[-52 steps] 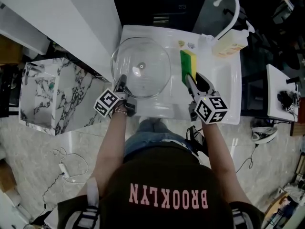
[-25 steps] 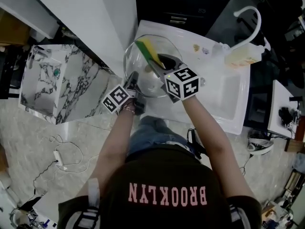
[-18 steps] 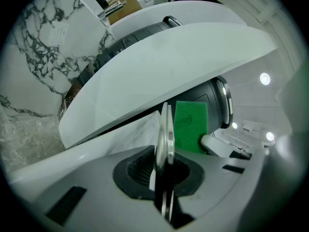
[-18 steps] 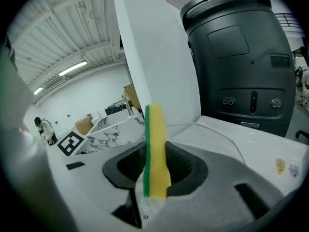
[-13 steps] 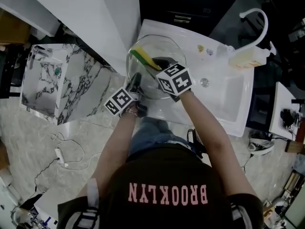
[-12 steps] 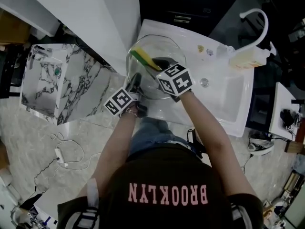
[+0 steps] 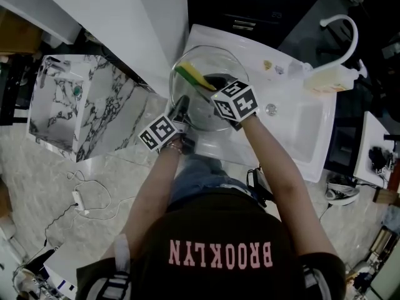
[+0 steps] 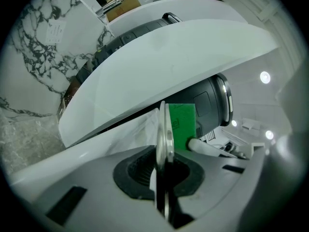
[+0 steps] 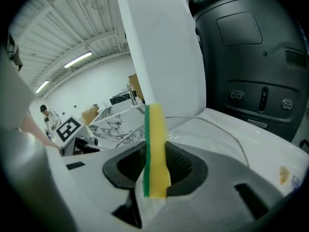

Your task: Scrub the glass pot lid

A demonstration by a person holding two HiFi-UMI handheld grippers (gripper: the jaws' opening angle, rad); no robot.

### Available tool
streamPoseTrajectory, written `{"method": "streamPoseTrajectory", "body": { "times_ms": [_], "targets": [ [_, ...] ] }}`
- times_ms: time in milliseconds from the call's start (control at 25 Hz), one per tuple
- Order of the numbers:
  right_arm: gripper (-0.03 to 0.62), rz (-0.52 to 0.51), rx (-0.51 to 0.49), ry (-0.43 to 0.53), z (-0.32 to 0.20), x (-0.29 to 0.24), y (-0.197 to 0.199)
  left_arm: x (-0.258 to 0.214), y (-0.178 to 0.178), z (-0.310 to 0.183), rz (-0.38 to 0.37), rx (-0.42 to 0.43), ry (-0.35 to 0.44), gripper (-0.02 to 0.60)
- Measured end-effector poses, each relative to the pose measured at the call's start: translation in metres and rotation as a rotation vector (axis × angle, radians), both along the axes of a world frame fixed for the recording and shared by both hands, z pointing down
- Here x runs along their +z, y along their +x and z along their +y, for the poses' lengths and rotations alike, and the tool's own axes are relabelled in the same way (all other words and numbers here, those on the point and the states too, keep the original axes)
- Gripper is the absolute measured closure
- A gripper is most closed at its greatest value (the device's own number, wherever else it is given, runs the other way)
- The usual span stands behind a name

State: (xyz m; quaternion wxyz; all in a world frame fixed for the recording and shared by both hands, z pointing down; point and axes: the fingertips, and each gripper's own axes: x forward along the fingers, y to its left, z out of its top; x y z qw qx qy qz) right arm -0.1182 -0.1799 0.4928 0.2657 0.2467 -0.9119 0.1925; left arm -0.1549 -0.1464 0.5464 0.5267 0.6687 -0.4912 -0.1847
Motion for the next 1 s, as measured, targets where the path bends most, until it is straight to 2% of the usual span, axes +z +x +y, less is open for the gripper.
{"method": "streamPoseTrajectory", "body": {
  "times_ms": [560, 680, 840, 1000],
  "targets": [
    [0.496, 0.020, 0.176, -0.033, -0.044, 0.010, 0.028, 0.002, 0.002, -0.001, -0.008, 0.004, -0.016, 0.568],
    [0.497, 0.000, 0.269, -0.074, -0.052, 0.012, 0.040, 0.001, 0.002, 0.000, -0.009, 0.005, -0.016, 0.568],
    [0.500, -0.031, 0.460, -0.144, -0.069, 0.021, 0.071, 0.001, 0.002, -0.001, -0.005, 0.005, -0.014, 0.568],
    [0.499, -0.052, 0.511, -0.178, -0.073, 0.024, 0.083, 0.001, 0.002, -0.001, -0.005, 0.004, -0.013, 0.568]
  ]
}}
